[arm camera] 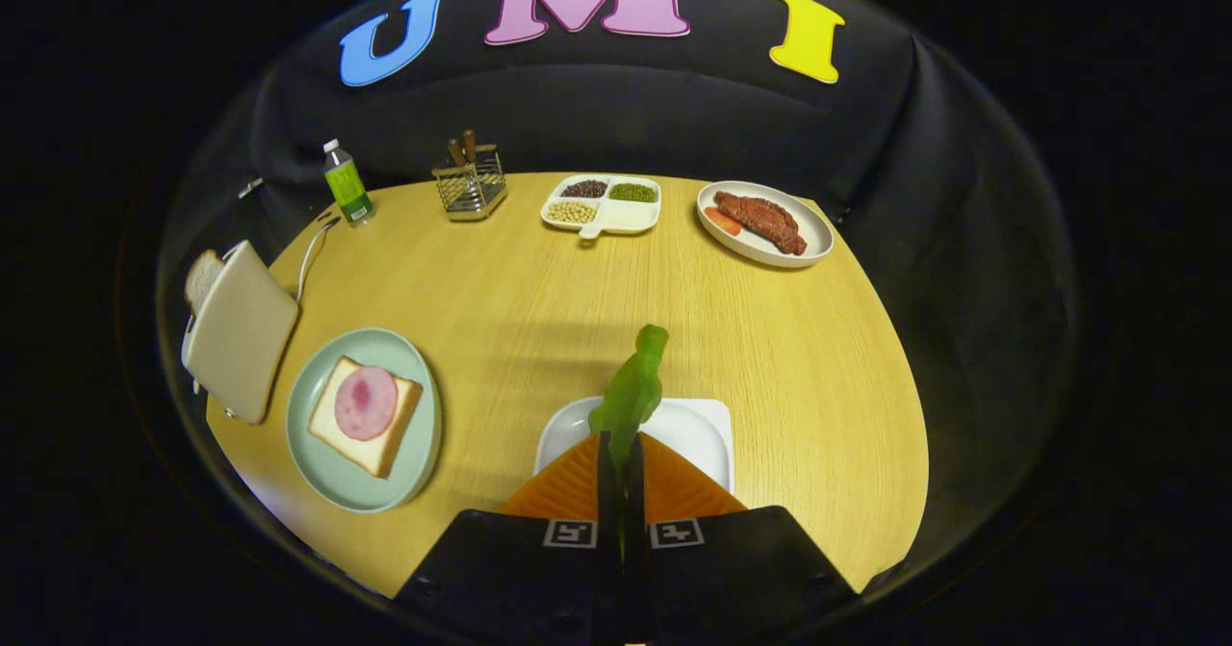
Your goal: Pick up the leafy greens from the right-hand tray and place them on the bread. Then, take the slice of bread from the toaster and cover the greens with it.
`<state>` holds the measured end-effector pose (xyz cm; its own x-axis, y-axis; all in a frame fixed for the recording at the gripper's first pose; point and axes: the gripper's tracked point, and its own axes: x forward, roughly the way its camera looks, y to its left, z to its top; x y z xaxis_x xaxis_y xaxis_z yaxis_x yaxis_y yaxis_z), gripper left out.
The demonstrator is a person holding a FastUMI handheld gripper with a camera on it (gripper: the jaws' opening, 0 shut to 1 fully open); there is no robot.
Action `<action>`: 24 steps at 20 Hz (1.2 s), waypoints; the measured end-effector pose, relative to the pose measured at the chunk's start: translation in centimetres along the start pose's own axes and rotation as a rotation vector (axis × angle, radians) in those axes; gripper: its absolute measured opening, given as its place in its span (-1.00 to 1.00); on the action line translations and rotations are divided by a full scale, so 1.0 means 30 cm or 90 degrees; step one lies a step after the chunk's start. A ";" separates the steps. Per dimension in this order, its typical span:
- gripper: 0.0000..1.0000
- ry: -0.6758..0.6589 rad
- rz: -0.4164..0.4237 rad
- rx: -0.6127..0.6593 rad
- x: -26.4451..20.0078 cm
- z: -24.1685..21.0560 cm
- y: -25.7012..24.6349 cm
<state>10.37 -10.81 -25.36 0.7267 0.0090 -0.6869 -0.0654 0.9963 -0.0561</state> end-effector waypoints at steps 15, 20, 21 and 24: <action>-0.89 -0.066 0.098 -0.050 -0.184 0.173 0.509; -0.89 -0.054 0.111 -0.084 -0.120 0.131 0.635; -0.89 -0.052 0.114 -0.089 -0.110 0.123 0.655; -0.88 -0.044 0.125 -0.106 -0.079 0.093 0.717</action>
<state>9.14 10.83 -22.92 0.7333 0.2116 -0.6461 -0.3164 0.9474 -0.0488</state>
